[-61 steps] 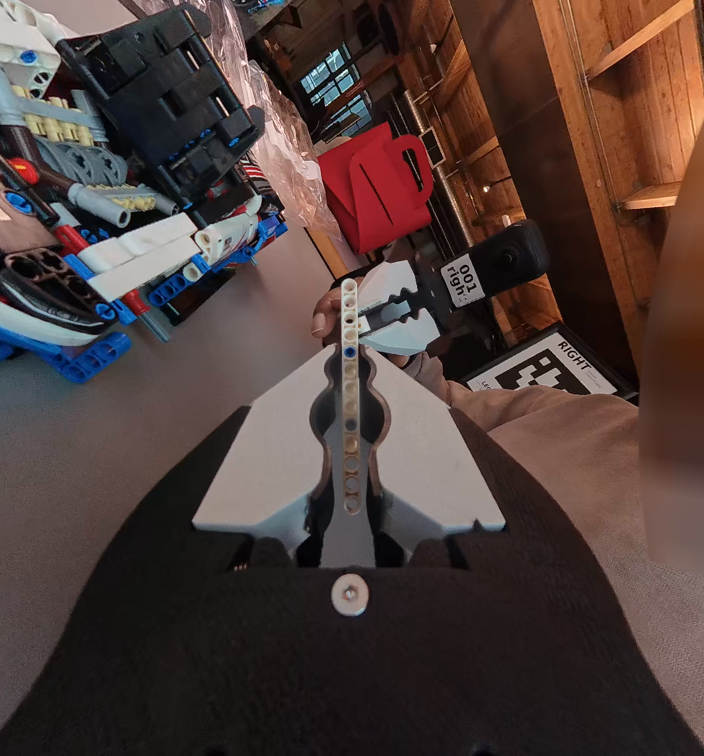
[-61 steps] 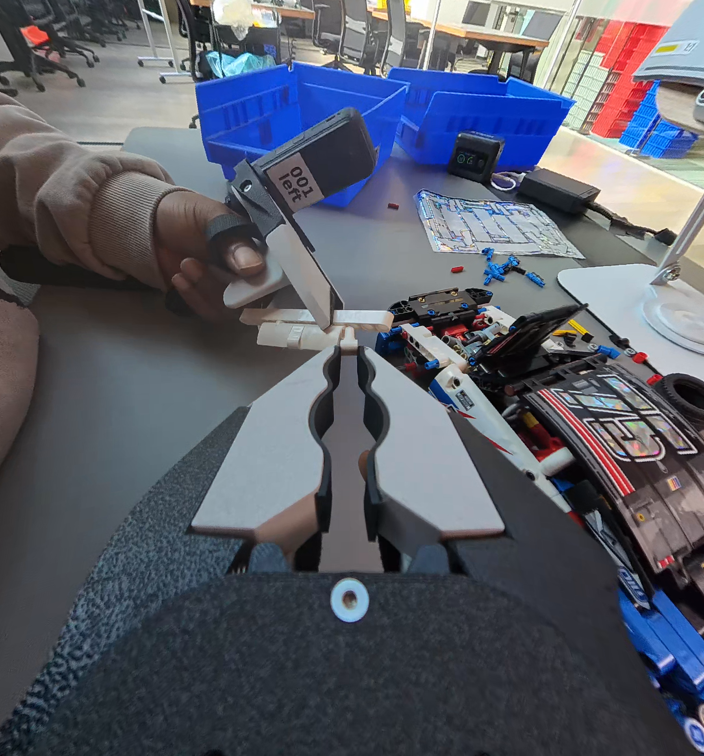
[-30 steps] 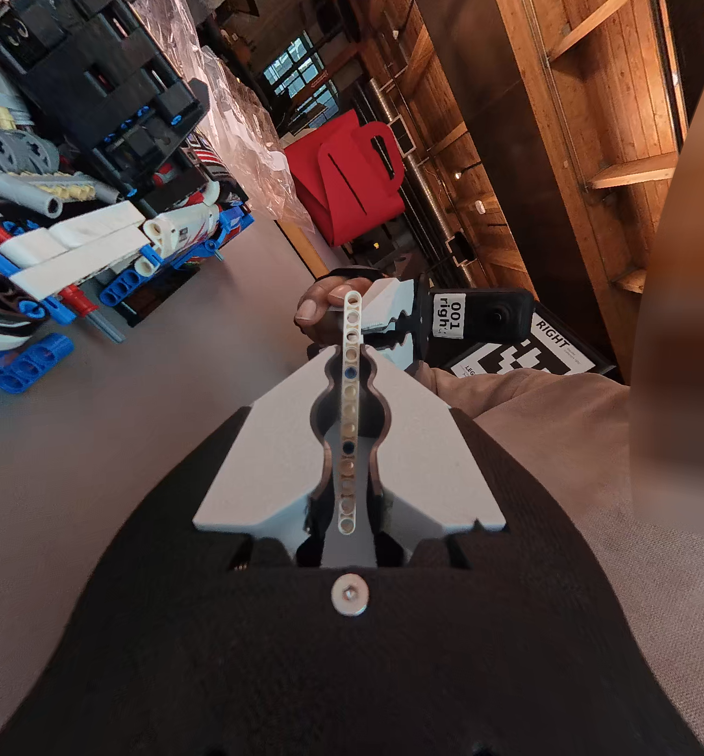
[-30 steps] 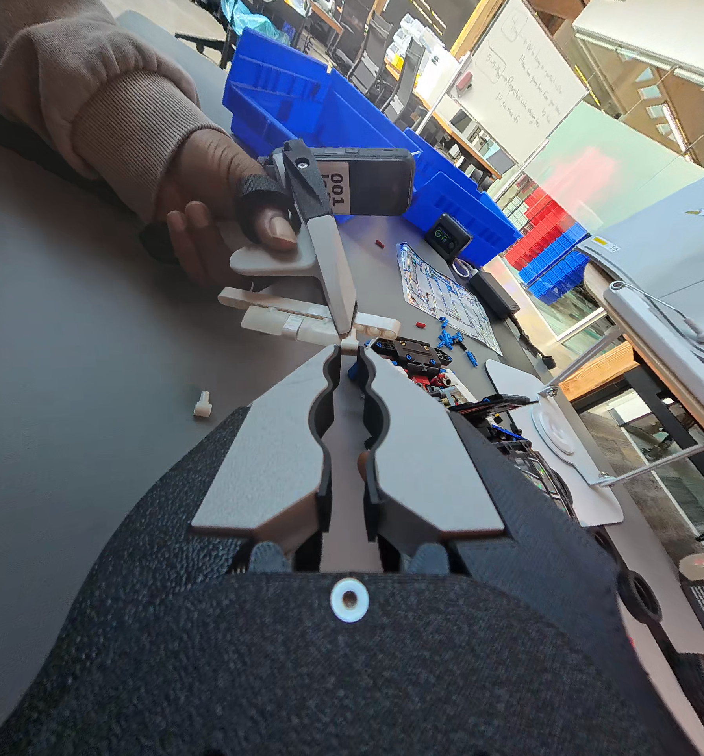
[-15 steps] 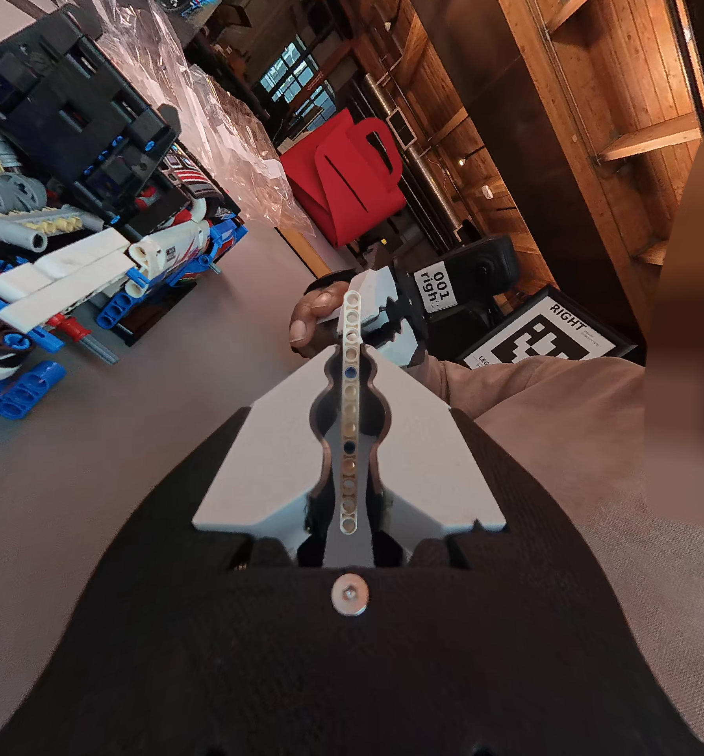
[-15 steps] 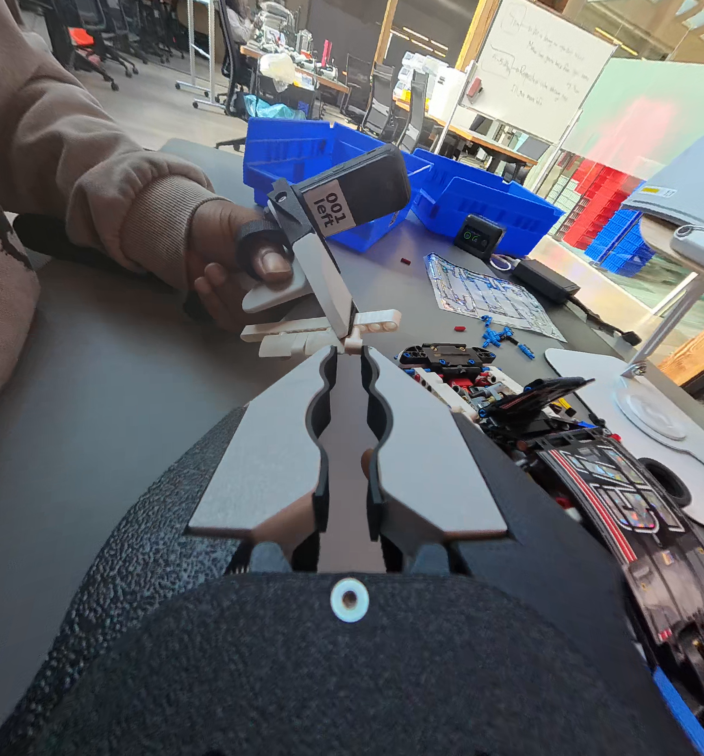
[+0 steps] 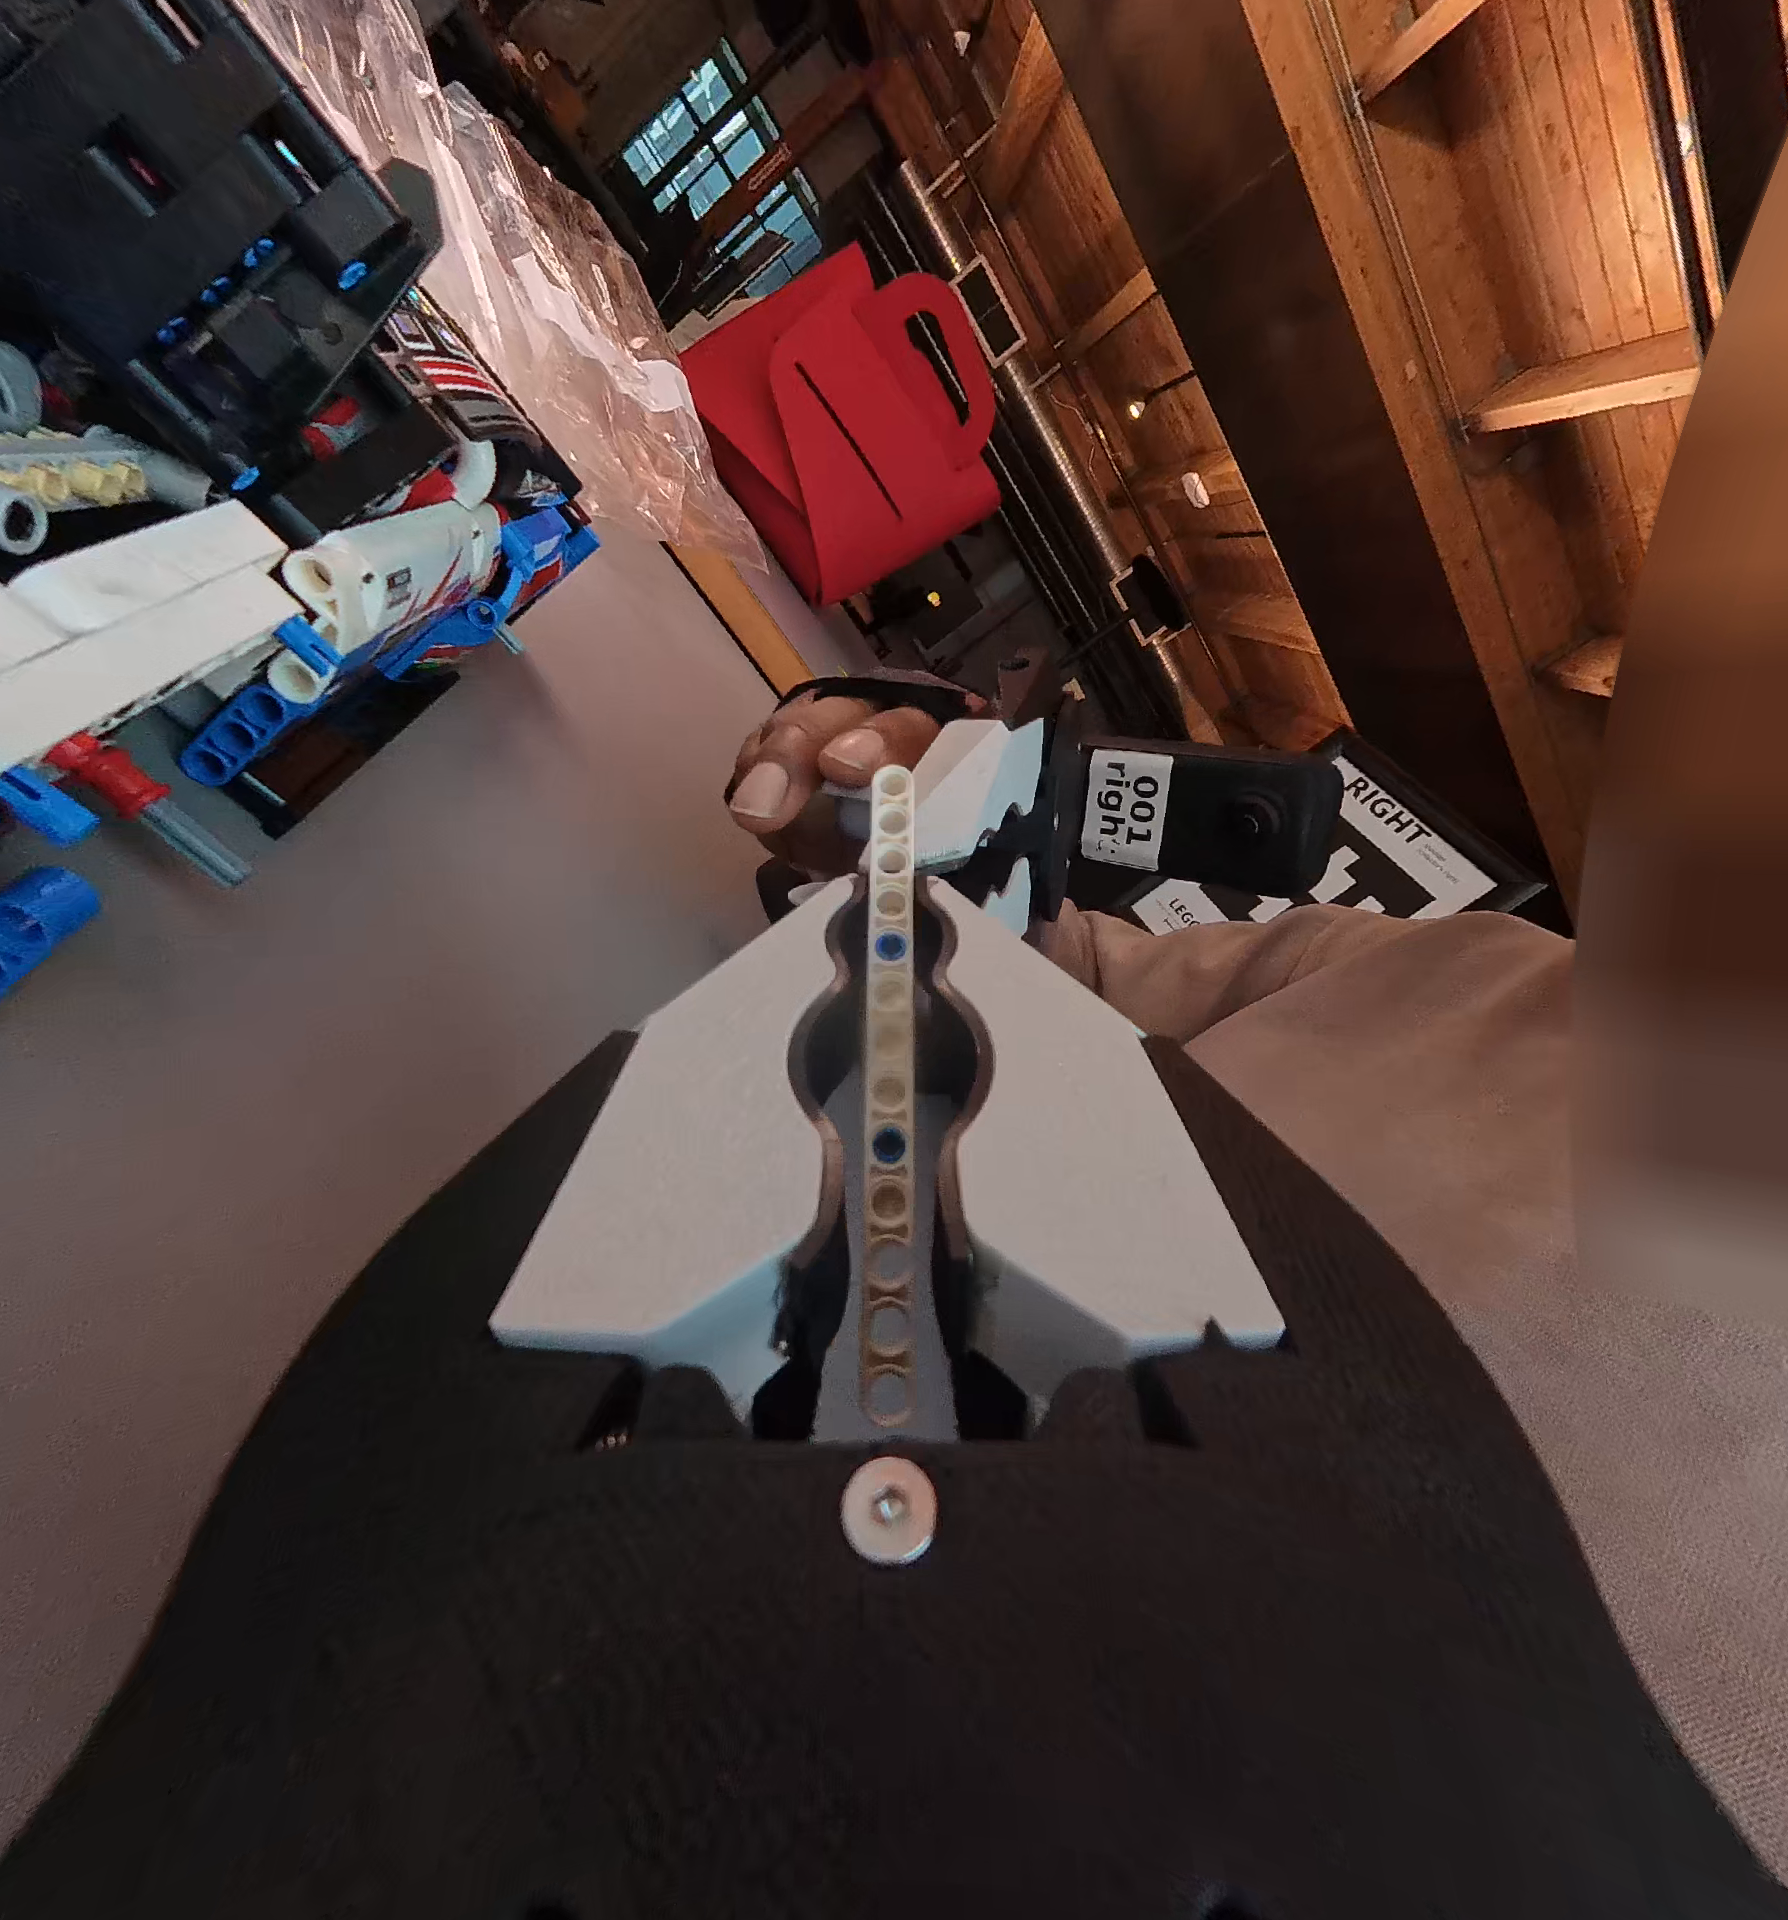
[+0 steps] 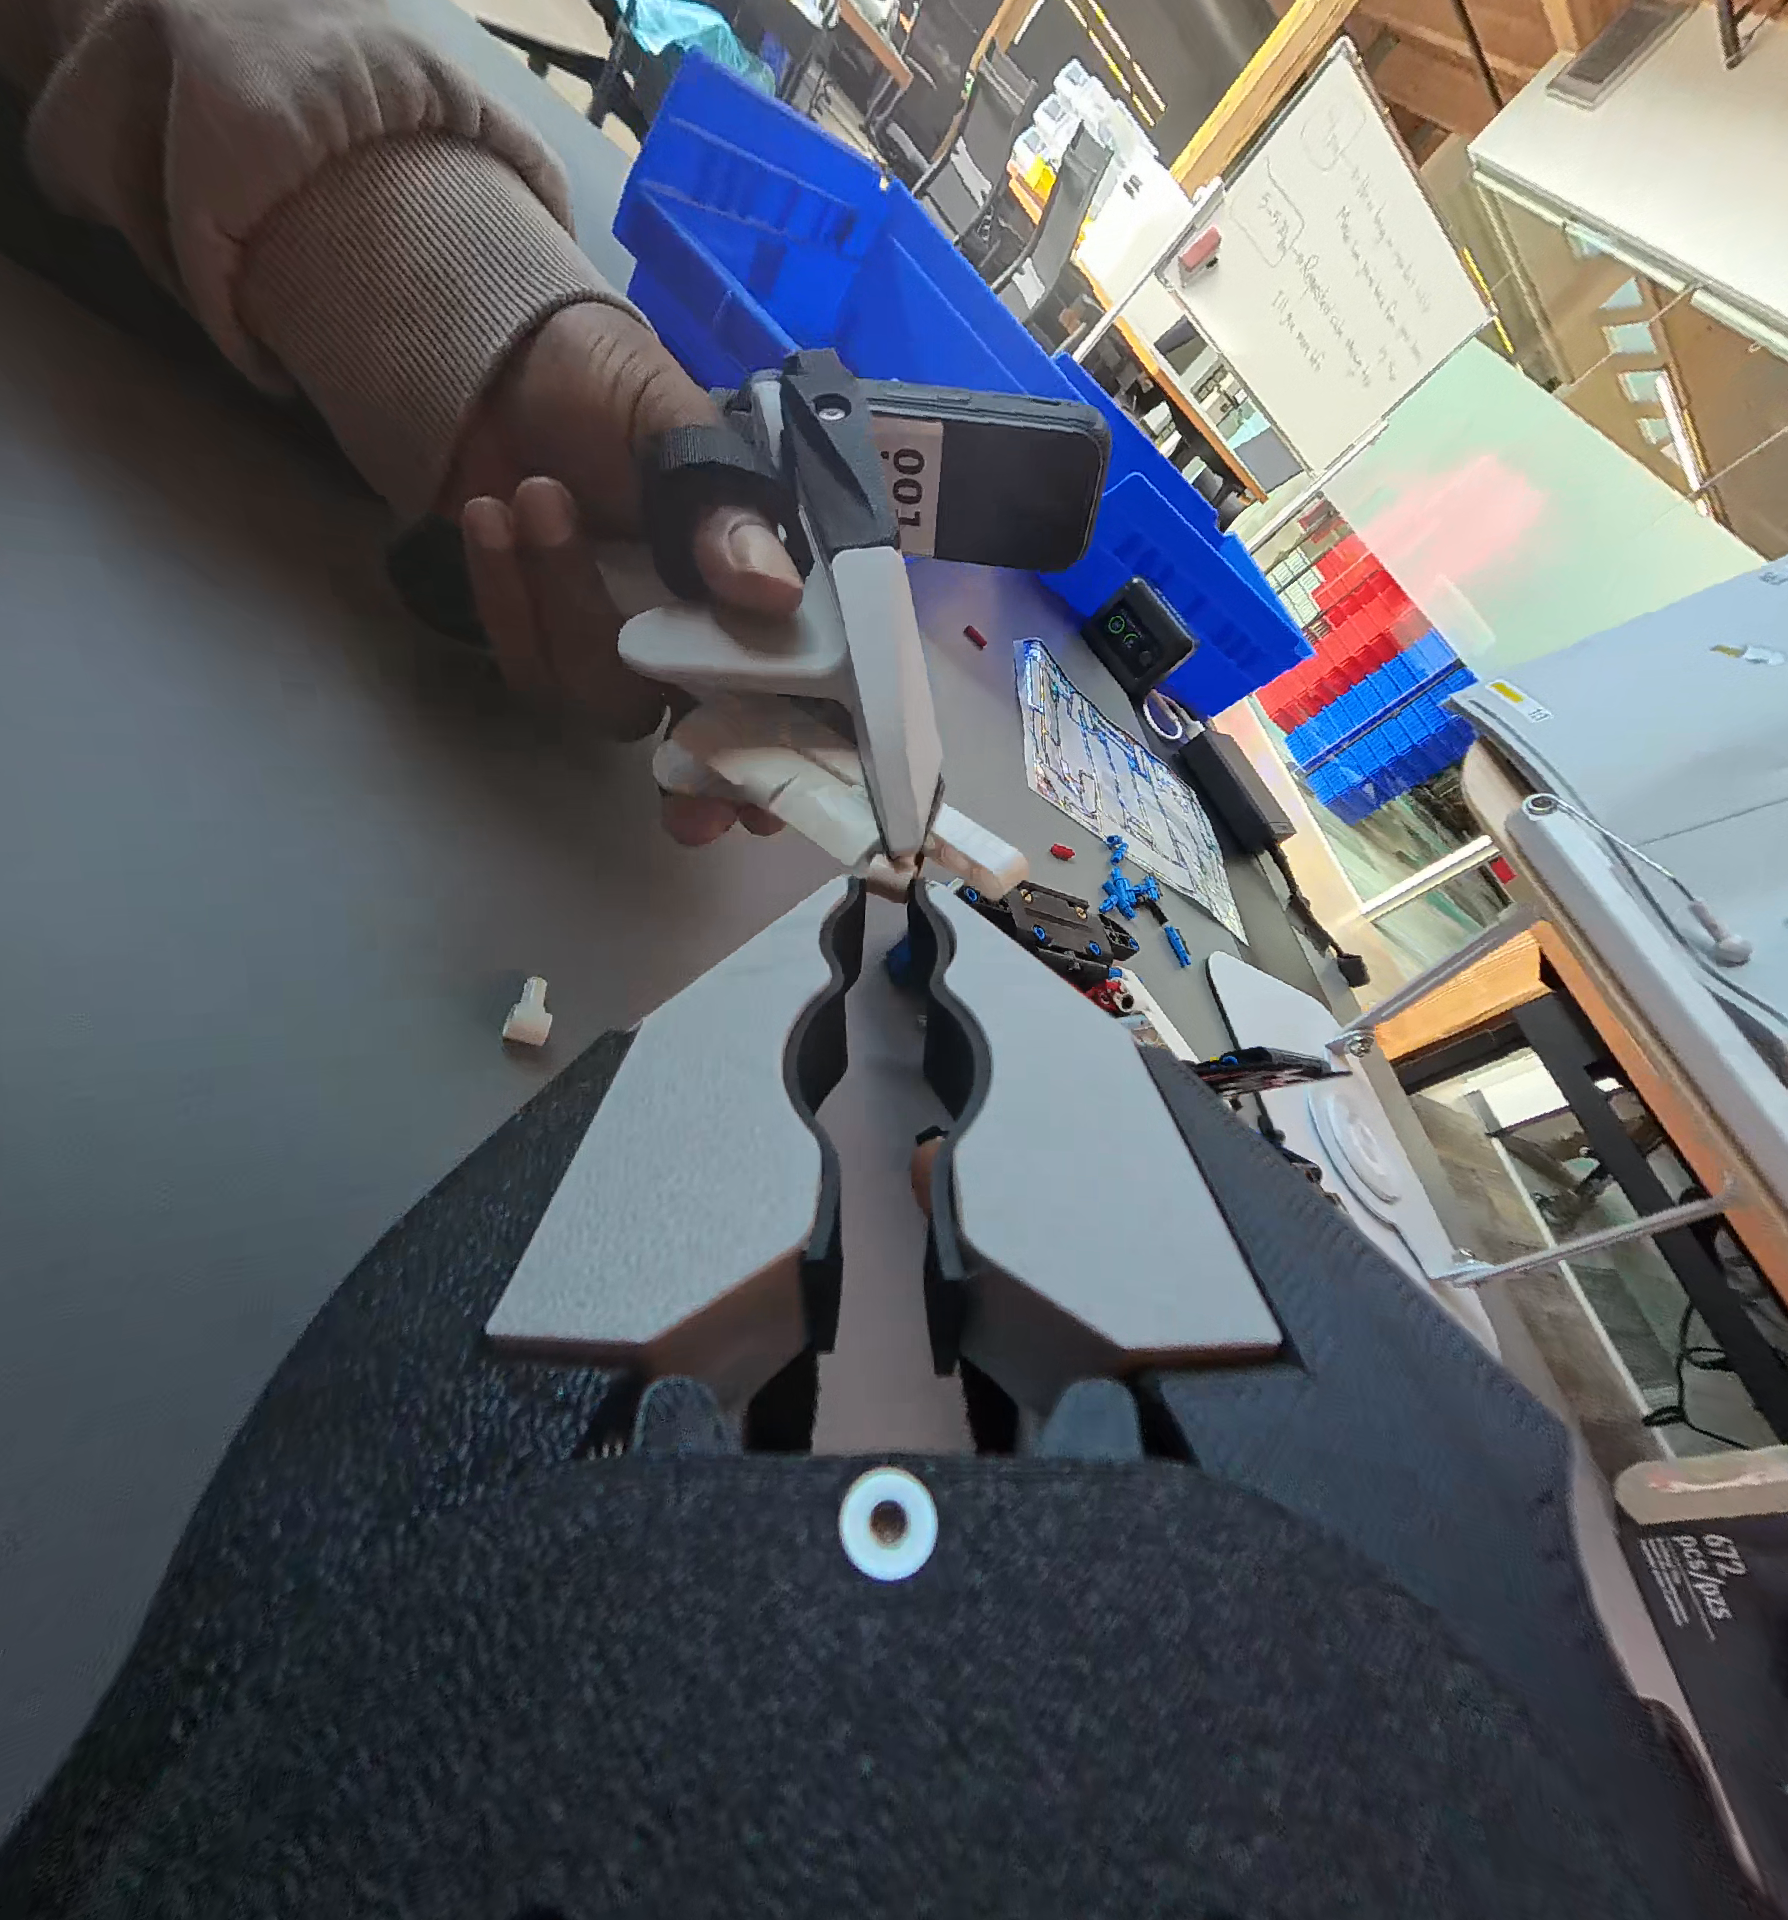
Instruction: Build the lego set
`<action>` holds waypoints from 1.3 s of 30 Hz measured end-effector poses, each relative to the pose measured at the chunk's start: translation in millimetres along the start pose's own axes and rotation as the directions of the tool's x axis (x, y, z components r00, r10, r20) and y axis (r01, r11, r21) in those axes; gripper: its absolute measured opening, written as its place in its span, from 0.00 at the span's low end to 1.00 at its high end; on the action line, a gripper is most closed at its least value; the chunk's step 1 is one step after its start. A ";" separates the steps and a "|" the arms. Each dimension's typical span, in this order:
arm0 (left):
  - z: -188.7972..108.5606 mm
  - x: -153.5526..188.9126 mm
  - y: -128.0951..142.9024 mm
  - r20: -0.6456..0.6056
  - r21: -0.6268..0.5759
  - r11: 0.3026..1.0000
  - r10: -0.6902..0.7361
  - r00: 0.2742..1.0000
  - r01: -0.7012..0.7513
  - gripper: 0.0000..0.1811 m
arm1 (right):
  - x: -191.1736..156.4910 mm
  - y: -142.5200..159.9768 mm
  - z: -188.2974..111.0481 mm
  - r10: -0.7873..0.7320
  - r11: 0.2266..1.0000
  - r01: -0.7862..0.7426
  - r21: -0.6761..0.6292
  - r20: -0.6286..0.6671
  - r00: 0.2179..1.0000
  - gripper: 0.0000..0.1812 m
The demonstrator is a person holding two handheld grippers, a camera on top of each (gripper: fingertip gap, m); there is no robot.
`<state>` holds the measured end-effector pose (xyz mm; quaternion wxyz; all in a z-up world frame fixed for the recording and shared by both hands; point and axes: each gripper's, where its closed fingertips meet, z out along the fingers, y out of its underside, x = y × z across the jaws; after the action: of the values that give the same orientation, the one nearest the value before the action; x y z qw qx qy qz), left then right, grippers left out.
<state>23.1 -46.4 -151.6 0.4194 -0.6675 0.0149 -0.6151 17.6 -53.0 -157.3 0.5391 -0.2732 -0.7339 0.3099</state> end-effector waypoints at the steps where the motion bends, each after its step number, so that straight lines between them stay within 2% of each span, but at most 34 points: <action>1: -0.2 0.9 -0.1 -0.003 0.000 1.000 0.009 1.000 -0.009 0.02 | 0.8 -1.5 -0.2 -0.010 1.000 0.010 0.003 -0.012 1.000 0.03; 6: -0.4 1.7 -0.5 0.019 -0.013 0.999 0.053 0.998 -0.053 0.03 | 2.2 -2.2 -0.2 0.024 1.000 -0.024 0.015 -0.010 1.000 0.03; 10: -1.8 6.4 -4.8 0.012 0.002 0.996 0.090 0.996 -0.090 0.03 | 6.1 -9.3 -2.1 0.247 0.964 -0.251 0.087 0.048 0.968 0.06; 12: -3.1 10.5 -8.3 -0.005 0.018 0.994 0.106 0.994 -0.105 0.03 | 11.6 -13.9 -4.8 0.429 0.889 -0.442 0.122 0.122 0.895 0.10; 14: -3.7 13.7 -10.5 -0.011 0.029 0.991 0.128 0.992 -0.128 0.03 | 18.6 -14.4 -7.0 0.584 0.784 -0.608 0.128 0.184 0.791 0.08; 17: -4.2 15.4 -12.7 -0.019 0.045 0.990 0.133 0.991 -0.132 0.03 | 17.2 -16.5 -6.6 0.711 0.641 -0.760 0.110 0.288 0.641 0.09; 19: -4.5 15.9 -13.2 -0.019 0.048 0.989 0.140 0.990 -0.139 0.03 | 15.7 -19.8 -5.2 0.735 0.596 -0.794 0.116 0.320 0.598 0.08; 26: -3.5 20.6 -13.2 -0.047 0.057 0.989 0.142 0.989 -0.139 0.03 | 13.7 -19.6 -1.3 0.745 0.589 -0.800 0.112 0.307 0.592 0.03; 29: -4.1 26.8 -15.9 -0.099 0.078 0.988 0.137 0.986 -0.130 0.03 | 16.6 -25.5 -2.9 0.782 0.510 -0.852 0.118 0.350 0.516 0.03; 33: -4.2 28.5 -17.0 -0.083 0.072 0.978 0.204 0.975 -0.198 0.02 | 19.0 -27.3 -3.9 0.811 0.431 -0.895 0.113 0.386 0.440 0.02; 36: -6.2 24.6 -19.0 -0.063 0.074 0.976 0.209 0.976 -0.204 0.02 | 28.1 -26.2 -9.1 0.814 0.417 -0.898 0.140 0.384 0.437 0.02; 39: -8.0 18.2 -18.1 -0.034 0.052 0.975 0.220 0.975 -0.218 0.02 | 36.1 -19.6 -13.1 0.811 0.453 -0.878 0.153 0.337 0.478 0.03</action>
<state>11.9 -48.8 -127.3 0.5000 -0.6394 0.0818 -0.5783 19.1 -37.2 -117.2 0.2640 -0.4809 -0.4946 0.6741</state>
